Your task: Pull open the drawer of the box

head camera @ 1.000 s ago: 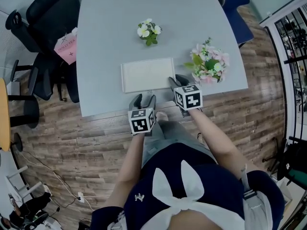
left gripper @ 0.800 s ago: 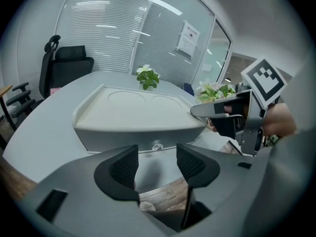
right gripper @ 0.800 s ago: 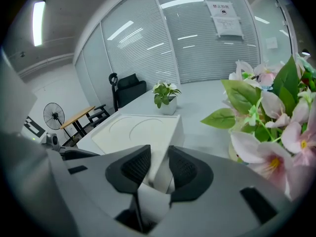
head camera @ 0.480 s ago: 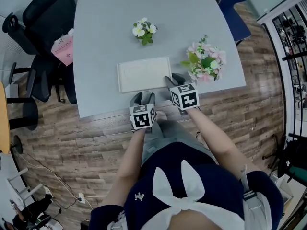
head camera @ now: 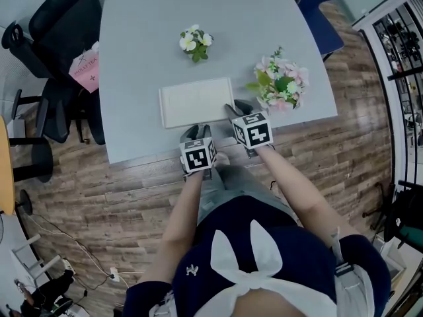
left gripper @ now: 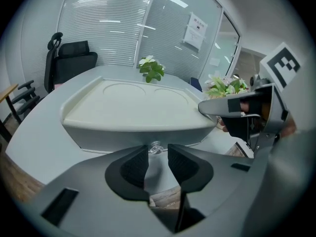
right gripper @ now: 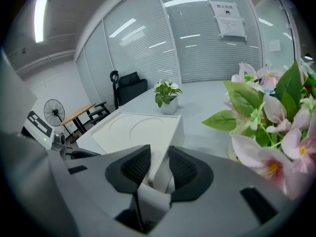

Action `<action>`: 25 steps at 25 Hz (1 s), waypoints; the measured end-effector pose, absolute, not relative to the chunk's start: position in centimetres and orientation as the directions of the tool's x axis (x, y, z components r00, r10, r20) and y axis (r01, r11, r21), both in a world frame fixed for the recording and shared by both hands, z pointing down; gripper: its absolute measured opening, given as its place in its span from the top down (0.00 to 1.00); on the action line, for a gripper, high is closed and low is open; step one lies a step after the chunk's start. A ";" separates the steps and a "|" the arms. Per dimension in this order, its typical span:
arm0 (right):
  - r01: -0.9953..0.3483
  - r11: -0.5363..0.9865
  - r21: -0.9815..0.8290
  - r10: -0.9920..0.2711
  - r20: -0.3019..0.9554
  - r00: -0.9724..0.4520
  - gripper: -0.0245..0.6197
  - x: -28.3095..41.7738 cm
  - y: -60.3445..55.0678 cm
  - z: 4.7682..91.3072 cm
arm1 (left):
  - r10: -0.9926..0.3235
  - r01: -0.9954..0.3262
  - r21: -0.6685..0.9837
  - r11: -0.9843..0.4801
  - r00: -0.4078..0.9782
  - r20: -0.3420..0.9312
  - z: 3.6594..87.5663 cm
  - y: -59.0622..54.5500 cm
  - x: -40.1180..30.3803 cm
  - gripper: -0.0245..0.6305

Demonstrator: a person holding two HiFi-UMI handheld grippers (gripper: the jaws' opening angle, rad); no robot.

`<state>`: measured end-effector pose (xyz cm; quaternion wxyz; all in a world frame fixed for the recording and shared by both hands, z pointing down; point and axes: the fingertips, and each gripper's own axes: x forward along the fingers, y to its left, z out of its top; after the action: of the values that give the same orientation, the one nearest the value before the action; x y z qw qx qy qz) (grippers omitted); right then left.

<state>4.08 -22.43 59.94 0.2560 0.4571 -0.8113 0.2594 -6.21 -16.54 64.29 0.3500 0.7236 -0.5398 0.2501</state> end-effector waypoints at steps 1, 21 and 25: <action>-0.875 0.448 -0.185 -0.609 0.653 -0.450 0.77 4.1 -22.4 59.9 | -0.604 -0.957 0.239 -0.167 0.291 0.742 64.3 -16.6 -6.2 0.76; -0.881 0.435 -0.185 -0.607 0.663 -0.438 0.77 4.1 -22.4 60.0 | -0.590 -0.966 0.200 -0.161 0.257 0.766 64.6 -16.6 -6.3 0.83; -0.882 0.435 -0.180 -0.608 0.664 -0.435 0.77 4.0 -22.4 60.1 | -0.586 -0.964 0.208 -0.166 0.266 0.766 64.6 -16.5 -6.4 0.83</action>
<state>4.02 -22.36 60.08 0.2618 0.4624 -0.8057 0.2618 -6.42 -16.52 64.61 0.3505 0.7142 -0.5424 0.2698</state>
